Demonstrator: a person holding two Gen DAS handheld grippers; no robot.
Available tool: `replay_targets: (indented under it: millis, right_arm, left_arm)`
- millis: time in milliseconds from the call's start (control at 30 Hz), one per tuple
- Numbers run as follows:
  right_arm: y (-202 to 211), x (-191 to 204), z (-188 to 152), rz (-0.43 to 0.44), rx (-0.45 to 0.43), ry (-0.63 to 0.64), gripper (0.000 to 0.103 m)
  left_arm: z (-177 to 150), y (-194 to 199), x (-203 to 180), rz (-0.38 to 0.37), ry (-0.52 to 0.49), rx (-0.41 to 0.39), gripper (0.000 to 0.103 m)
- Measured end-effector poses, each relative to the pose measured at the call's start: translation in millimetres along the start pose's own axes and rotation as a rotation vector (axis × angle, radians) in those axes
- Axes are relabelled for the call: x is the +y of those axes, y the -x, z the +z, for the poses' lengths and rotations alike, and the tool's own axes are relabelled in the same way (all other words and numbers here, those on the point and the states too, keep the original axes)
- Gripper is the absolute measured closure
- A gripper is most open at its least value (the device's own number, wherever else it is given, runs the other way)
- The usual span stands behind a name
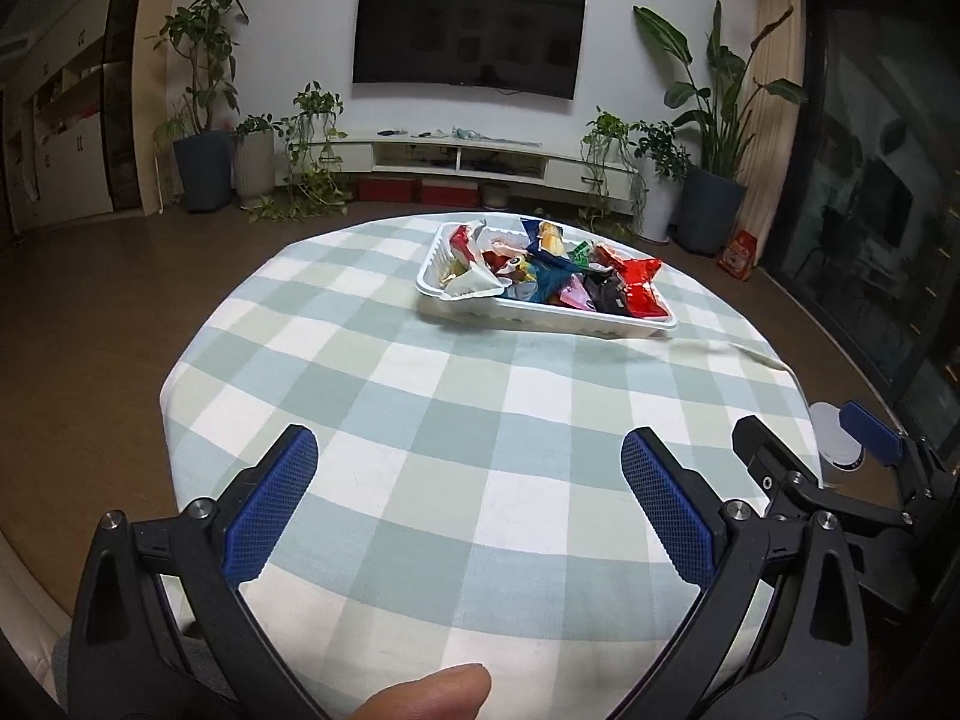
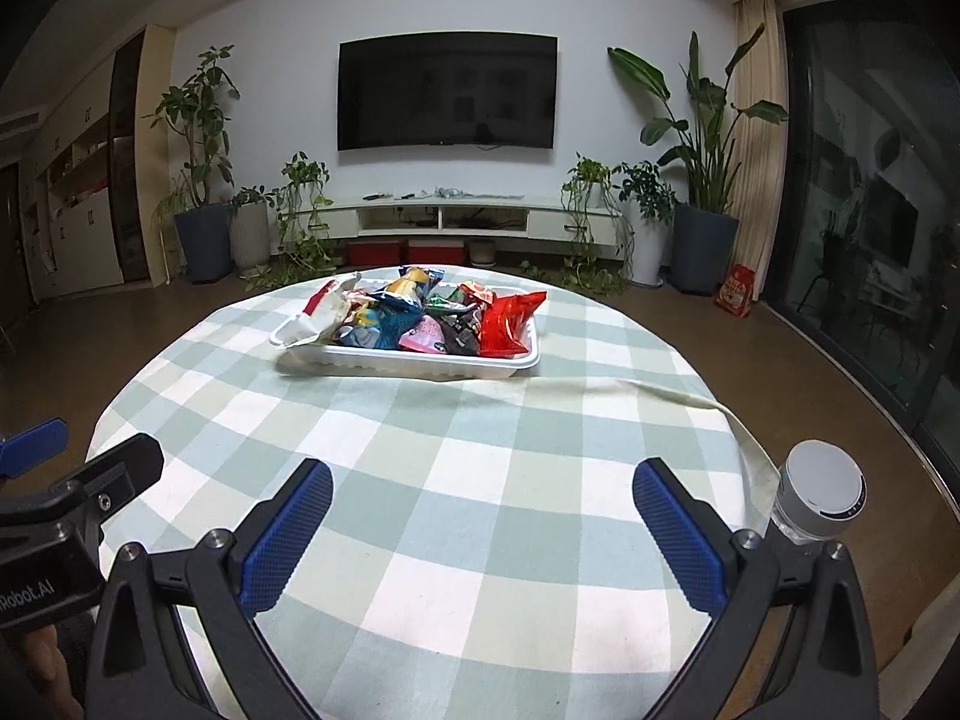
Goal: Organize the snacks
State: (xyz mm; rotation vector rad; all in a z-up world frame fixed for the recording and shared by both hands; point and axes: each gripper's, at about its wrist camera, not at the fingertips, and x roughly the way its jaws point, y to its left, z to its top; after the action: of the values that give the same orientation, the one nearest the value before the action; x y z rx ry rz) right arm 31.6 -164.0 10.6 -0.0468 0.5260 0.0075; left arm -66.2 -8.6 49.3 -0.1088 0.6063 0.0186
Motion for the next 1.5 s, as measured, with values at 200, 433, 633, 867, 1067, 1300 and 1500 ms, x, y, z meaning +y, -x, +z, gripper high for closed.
replay_targets:
  millis: [200,433,633,867,1067,1300,1500]
  right_arm:
    - [-2,-4,0,-0.024,0.03,-0.008,0.001]
    - [-3,-9,1,-0.039,0.054,-0.018,0.001]
    - [-3,-8,0,-0.044,0.059,-0.009,0.001]
    - [-3,-8,0,-0.049,0.063,-0.007,0.001]
    - [-3,-9,-1,-0.051,0.067,-0.007,0.001]
    - [-3,-12,-3,-0.056,0.077,-0.005,0.001]
    - [-3,-12,-3,-0.056,0.078,-0.004,0.001]
  left_arm:
    - [-1,-3,-3,0.029,-0.018,0.004,0.0]
    - [-1,-1,-5,0.05,-0.036,-0.017,0.0]
    - [-1,0,-6,0.045,-0.037,-0.02,0.0]
    - [0,2,-6,0.042,-0.042,-0.021,0.0]
    - [0,2,-6,0.041,-0.043,-0.019,0.0]
    - [1,2,-5,0.041,-0.049,-0.019,0.0]
    - [1,2,-5,0.04,-0.048,-0.019,0.0]
